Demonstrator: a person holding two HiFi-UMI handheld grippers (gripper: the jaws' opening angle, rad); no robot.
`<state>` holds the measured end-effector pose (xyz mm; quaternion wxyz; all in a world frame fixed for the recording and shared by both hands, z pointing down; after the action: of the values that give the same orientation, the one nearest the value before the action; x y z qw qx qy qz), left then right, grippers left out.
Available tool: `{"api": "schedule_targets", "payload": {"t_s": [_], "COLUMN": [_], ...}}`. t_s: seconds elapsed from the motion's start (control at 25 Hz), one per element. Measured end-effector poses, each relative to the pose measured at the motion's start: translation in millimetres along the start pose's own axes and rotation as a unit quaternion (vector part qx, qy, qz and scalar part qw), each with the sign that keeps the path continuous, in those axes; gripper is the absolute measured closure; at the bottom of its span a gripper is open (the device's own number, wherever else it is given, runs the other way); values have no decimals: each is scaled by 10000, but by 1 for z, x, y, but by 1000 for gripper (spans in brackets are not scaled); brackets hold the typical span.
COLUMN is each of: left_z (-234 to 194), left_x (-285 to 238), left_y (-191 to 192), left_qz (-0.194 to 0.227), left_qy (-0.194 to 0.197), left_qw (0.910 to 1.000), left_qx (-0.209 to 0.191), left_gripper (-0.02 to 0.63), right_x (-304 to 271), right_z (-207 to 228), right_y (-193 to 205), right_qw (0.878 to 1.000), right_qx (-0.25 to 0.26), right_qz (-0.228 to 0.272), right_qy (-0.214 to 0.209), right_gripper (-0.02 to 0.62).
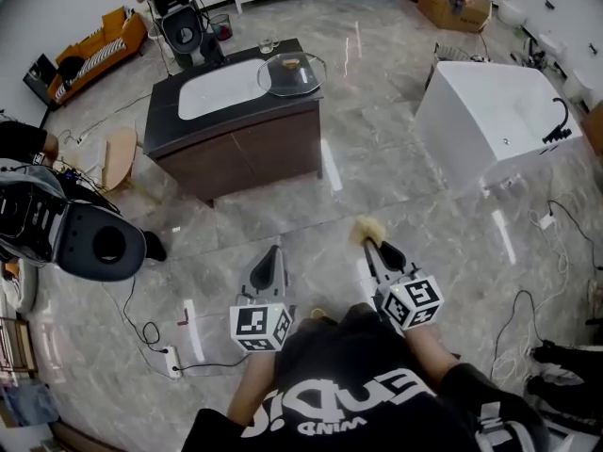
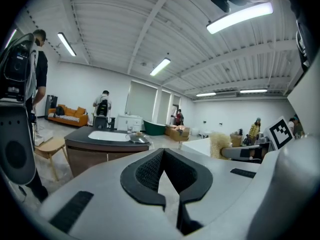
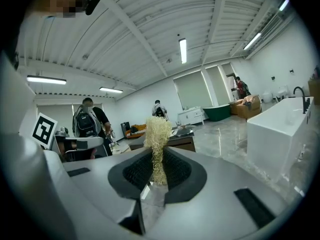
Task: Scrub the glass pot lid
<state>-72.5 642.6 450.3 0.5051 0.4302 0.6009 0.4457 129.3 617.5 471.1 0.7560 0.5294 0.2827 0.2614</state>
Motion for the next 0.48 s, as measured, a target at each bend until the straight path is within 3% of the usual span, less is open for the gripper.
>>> {"api": "schedule_targets", "payload": {"t_s": [0.48], "left_z": [-36], "left_x": [-27], "left_y": [-3], "left_qz": [-26], "left_qy": [177], "left_qw": [9998], "left_qx": [0], "left_gripper": [593], "right_x": [-25], "right_z": [1], "right_y": [-2], "right_qw": [9993], "right_qx": [-17], "right_qz": [152], "right_qy": [343], "right_gripper": [549]}}
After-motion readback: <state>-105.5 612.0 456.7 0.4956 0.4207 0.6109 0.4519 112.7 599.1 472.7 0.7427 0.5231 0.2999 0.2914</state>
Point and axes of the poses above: the fingertips, and each gripper's own axes: x backward along the fingers, z to its right, y out of its underside, the point moved 1 cm from there along x, backward along the fingers, and after that the axes turned 10 degrees about -y, right-handed, at the moved point
